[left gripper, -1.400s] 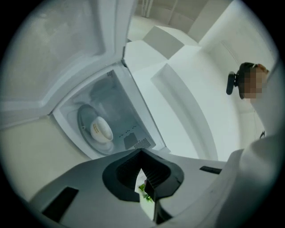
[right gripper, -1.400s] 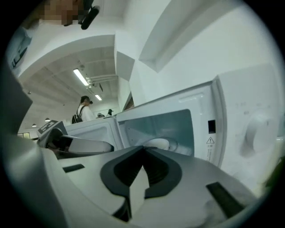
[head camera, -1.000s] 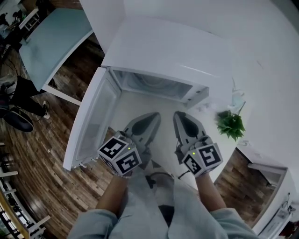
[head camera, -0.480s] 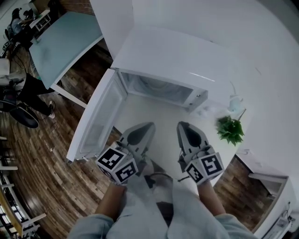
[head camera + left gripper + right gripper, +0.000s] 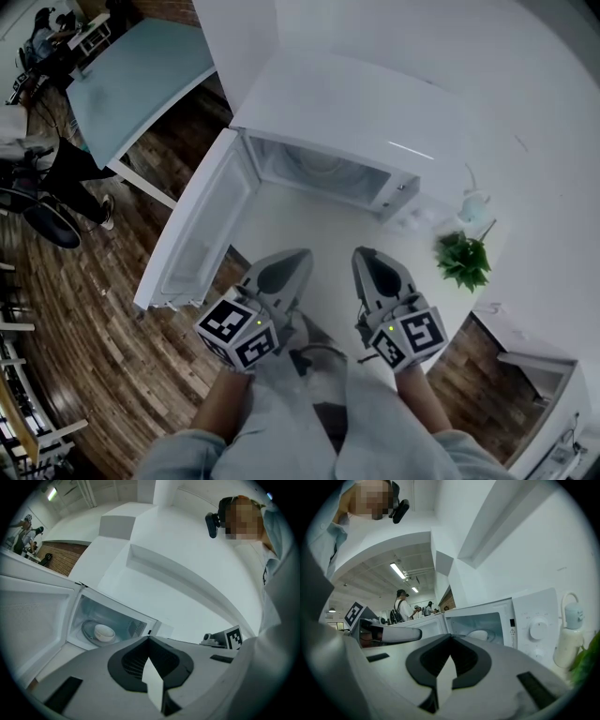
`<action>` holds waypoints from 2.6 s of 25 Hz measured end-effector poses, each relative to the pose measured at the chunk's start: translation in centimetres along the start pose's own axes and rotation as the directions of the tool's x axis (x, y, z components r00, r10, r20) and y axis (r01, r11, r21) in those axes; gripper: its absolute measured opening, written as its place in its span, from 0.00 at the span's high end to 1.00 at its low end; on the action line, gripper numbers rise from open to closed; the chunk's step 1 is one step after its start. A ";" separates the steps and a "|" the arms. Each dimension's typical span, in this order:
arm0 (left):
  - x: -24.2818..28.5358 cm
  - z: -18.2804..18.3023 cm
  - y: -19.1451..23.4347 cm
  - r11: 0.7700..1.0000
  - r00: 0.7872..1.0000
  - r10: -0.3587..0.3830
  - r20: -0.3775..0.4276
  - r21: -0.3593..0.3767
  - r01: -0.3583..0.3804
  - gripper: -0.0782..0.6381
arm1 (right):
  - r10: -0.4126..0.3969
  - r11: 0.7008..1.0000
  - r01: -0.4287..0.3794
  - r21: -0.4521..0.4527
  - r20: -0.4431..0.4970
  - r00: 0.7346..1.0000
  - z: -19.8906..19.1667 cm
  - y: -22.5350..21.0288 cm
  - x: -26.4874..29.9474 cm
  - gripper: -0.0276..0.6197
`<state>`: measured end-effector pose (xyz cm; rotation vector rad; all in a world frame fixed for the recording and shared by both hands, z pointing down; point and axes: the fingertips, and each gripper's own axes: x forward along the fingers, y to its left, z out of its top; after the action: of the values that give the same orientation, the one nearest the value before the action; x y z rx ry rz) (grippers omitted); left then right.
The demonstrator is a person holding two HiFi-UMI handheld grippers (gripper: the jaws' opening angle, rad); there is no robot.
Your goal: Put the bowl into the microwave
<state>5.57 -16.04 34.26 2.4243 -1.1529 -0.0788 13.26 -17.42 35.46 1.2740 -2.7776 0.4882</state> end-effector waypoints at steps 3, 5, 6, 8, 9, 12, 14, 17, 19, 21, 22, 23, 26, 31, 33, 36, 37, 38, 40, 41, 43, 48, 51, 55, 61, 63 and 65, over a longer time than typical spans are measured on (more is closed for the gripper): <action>-0.1 -0.1 -0.2 1.000 1.000 0.005 -0.005 -0.009 -0.005 0.89 | -0.001 1.000 0.001 0.007 0.001 1.000 -0.2 0.1 -0.3 0.96; -0.2 -0.2 -0.1 1.000 1.000 0.002 -0.005 -0.004 -0.002 0.89 | 0.001 1.000 -0.001 0.014 0.001 1.000 -0.3 0.1 -0.3 0.96; -0.2 -0.2 -0.1 1.000 1.000 0.003 -0.006 -0.004 -0.003 0.89 | 0.001 1.000 -0.001 0.018 0.001 1.000 -0.3 0.1 -0.3 0.96; -0.2 -0.3 -0.2 1.000 1.000 0.007 -0.008 -0.010 -0.007 0.89 | 0.002 1.000 -0.002 0.022 0.001 1.000 -0.4 0.0 -0.4 0.96; -0.2 -0.5 -0.2 1.000 1.000 0.006 -0.008 -0.014 -0.006 0.89 | 0.003 1.000 -0.003 0.023 0.002 1.000 -0.5 0.0 -0.5 0.96; -0.2 -0.7 -0.1 1.000 1.000 0.004 -0.010 -0.021 -0.005 0.89 | 0.005 1.000 -0.006 0.023 0.004 1.000 -0.5 0.1 -0.6 0.96; -0.2 -0.7 -0.2 1.000 1.000 0.006 -0.013 -0.021 -0.006 0.89 | 0.006 1.000 -0.006 0.021 0.001 1.000 -0.5 0.2 -0.6 0.96; -0.2 -0.9 -0.1 1.000 1.000 0.007 -0.016 -0.017 -0.007 0.89 | 0.009 1.000 -0.009 0.021 -0.003 1.000 -0.7 0.3 -0.6 0.96; -0.3 -1.1 -0.1 1.000 1.000 0.008 -0.017 -0.019 -0.008 0.89 | 0.010 1.000 -0.010 0.021 -0.007 1.000 -0.9 0.3 -0.6 0.96; -0.3 -1.1 -0.2 1.000 1.000 0.011 -0.019 -0.020 -0.011 0.89 | 0.011 1.000 -0.011 0.021 -0.010 1.000 -1.0 0.3 -0.6 0.96; -0.3 -1.1 -0.2 1.000 1.000 0.012 -0.020 -0.020 -0.013 0.89 | 0.012 1.000 -0.012 0.022 -0.011 1.000 -1.1 0.3 -0.6 0.96; -0.3 -1.1 -0.2 1.000 1.000 0.012 -0.021 -0.018 -0.013 0.89 | 0.013 1.000 -0.013 0.022 -0.011 1.000 -1.1 0.3 -0.6 0.96; -0.3 -1.2 -0.1 1.000 1.000 0.011 -0.020 -0.014 -0.011 0.89 | 0.017 1.000 -0.017 0.013 -0.013 1.000 -1.1 0.4 -0.6 0.96; -0.3 -1.3 -0.2 1.000 1.000 0.013 -0.021 -0.014 -0.013 0.89 | 0.024 1.000 -0.024 0.004 -0.014 1.000 -1.1 0.5 -0.5 0.96; -0.4 -1.2 -0.2 1.000 1.000 0.016 -0.022 -0.013 -0.016 0.89 | 0.025 1.000 -0.025 0.004 -0.017 1.000 -1.1 0.6 -0.4 0.96; -0.4 -1.2 -0.2 1.000 1.000 0.018 -0.023 -0.011 -0.018 0.89 | 0.029 1.000 -0.028 0.005 -0.021 0.999 -1.2 0.6 -0.4 0.96; -0.4 -1.2 -0.2 1.000 1.000 0.018 -0.022 -0.011 -0.018 0.89 | 0.029 1.000 -0.029 0.005 -0.021 0.999 -1.2 0.6 -0.3 0.96; -0.4 -1.2 -0.2 1.000 1.000 0.018 -0.021 -0.011 -0.018 0.89 | 0.030 1.000 -0.030 0.005 -0.022 0.999 -1.2 0.6 -0.3 0.96; -0.4 -1.3 -0.2 1.000 1.000 0.017 -0.021 -0.012 -0.017 0.89 | 0.031 1.000 -0.031 0.004 -0.023 0.999 -1.2 0.7 -0.3 0.96; -0.5 -1.3 -0.2 1.000 1.000 0.017 -0.020 -0.011 -0.017 0.89 | 0.032 0.999 -0.032 0.003 -0.023 0.999 -1.2 0.7 -0.3 0.96; -0.4 -1.3 -0.3 1.000 1.000 0.017 -0.018 -0.010 -0.017 0.89 | 0.035 0.999 -0.035 0.001 -0.023 0.999 -1.1 0.7 -0.4 0.96; -0.4 -1.3 -0.4 1.000 1.000 0.014 -0.018 -0.008 -0.014 0.89 | 0.035 0.999 -0.035 0.000 -0.026 0.999 -1.1 0.7 -0.4 0.96; -0.3 -1.3 -0.5 1.000 1.000 0.014 -0.019 -0.008 -0.014 0.89 | 0.037 0.999 -0.037 -0.001 -0.028 0.999 -1.1 0.6 -0.4 0.96; -0.2 -1.3 -0.4 1.000 1.000 0.014 -0.021 -0.009 -0.014 0.89 | 0.041 0.999 -0.041 -0.001 -0.029 0.999 -1.2 0.7 -0.3 0.96; -0.2 -1.3 -0.4 1.000 1.000 0.013 -0.024 -0.008 -0.014 0.89 | 0.044 0.999 -0.044 0.000 -0.029 0.999 -1.2 0.6 -0.1 0.96; -0.2 -1.4 -0.3 1.000 1.000 0.014 -0.025 -0.007 -0.014 0.89 | 0.044 0.999 -0.044 0.000 -0.033 0.998 -1.3 0.6 -0.1 0.96; -0.3 -1.4 -0.2 1.000 1.000 0.015 -0.025 -0.007 -0.015 0.89 | 0.046 0.999 -0.046 0.000 -0.036 0.998 -1.4 0.7 0.0 0.96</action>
<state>5.92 -15.20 35.35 2.4032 -1.1573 -0.0478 12.63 -16.57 36.58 1.1917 -2.7820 0.5075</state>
